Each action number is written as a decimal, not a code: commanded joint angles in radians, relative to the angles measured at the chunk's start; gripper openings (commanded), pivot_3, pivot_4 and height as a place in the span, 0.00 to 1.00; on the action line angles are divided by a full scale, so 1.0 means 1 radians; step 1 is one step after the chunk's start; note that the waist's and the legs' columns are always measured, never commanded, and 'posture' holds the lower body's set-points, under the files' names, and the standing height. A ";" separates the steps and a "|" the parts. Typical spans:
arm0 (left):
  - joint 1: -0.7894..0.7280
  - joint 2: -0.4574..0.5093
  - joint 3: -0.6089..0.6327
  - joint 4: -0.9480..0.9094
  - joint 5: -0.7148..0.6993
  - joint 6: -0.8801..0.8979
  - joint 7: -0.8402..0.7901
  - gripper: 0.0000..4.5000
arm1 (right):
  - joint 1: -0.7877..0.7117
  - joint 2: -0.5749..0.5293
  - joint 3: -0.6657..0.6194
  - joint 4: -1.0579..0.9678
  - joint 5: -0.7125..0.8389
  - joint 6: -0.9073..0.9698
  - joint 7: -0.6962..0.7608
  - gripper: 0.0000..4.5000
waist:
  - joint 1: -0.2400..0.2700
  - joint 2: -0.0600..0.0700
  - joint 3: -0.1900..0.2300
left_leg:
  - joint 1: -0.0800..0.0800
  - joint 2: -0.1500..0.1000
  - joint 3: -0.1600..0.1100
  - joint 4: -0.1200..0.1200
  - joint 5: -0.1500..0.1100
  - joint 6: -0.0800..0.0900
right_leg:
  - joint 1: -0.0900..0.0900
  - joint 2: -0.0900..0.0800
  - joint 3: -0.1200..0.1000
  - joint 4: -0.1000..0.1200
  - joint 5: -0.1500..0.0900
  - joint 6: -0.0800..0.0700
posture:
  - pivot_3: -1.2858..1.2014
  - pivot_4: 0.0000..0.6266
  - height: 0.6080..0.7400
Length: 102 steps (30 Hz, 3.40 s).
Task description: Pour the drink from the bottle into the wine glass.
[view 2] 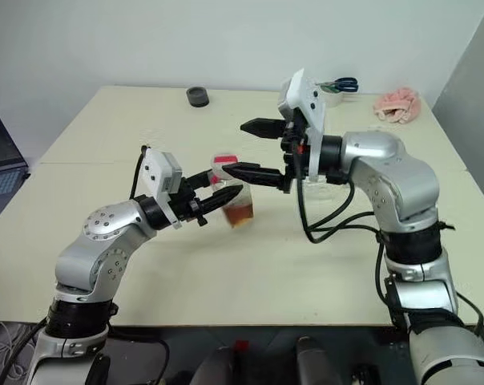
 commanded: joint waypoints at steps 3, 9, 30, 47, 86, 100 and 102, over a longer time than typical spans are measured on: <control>-0.034 -0.017 -0.007 -0.001 0.021 -0.052 0.003 0.43 | 0.007 0.095 -0.052 -0.144 -0.007 0.186 -0.287 1.00 | 0.000 0.000 0.000 | 0.000 0.000 0.000 0.000 0.000 0.000 | 0.000 0.000 0.000 0.000 0.000 0.000 | 0.52 0.24 1.00; -0.037 -0.021 -0.008 0.012 0.026 -0.065 -0.003 0.43 | 0.026 0.172 -0.042 -0.191 0.001 0.289 -0.433 1.00 | 0.000 0.000 0.000 | -0.001 0.000 0.000 0.000 0.000 0.000 | 0.000 0.000 0.000 -0.001 0.000 0.000 | 0.52 0.24 1.00; -0.011 0.000 0.007 -0.007 0.026 -0.062 0.001 0.43 | 0.021 0.244 -0.006 -0.181 0.015 0.338 -0.506 0.47 | -0.001 0.000 0.000 | -0.001 0.000 0.000 -0.001 0.000 0.000 | -0.001 0.000 0.000 -0.001 -0.003 0.004 | 0.52 0.24 1.00; -0.003 0.018 0.019 -0.015 0.022 -0.062 0.017 0.43 | -0.020 0.237 -0.022 -0.168 0.041 0.326 -0.493 0.27 | -0.002 0.000 0.000 | -0.001 0.000 0.000 -0.001 0.000 0.000 | -0.002 0.000 0.000 -0.002 -0.003 0.004 | 0.52 0.24 1.00; 0.008 0.018 0.015 -0.035 0.020 -0.050 0.037 0.43 | -0.040 0.265 0.044 -0.061 -0.014 0.286 -0.524 0.42 | -0.002 0.000 0.000 | -0.008 0.000 0.001 -0.005 0.000 0.000 | -0.010 0.000 0.000 -0.001 0.000 -0.001 | 0.52 0.24 1.00; -0.004 0.016 0.011 -0.043 0.018 -0.033 0.036 0.43 | -0.230 0.055 0.217 0.654 -0.124 -0.529 0.444 0.42 | -0.004 0.000 0.000 | -0.008 0.000 0.002 -0.004 0.000 0.000 | -0.010 0.000 0.000 -0.002 0.000 -0.001 | 0.52 0.24 1.00; 0.000 0.018 0.013 -0.047 0.019 -0.031 0.037 0.43 | -0.272 0.069 0.211 0.765 -0.152 -0.604 0.503 0.42 | -0.005 0.000 0.000 | -0.008 0.001 0.002 -0.005 0.000 0.000 | -0.010 0.000 0.000 -0.001 0.000 -0.001 | 0.52 0.24 1.00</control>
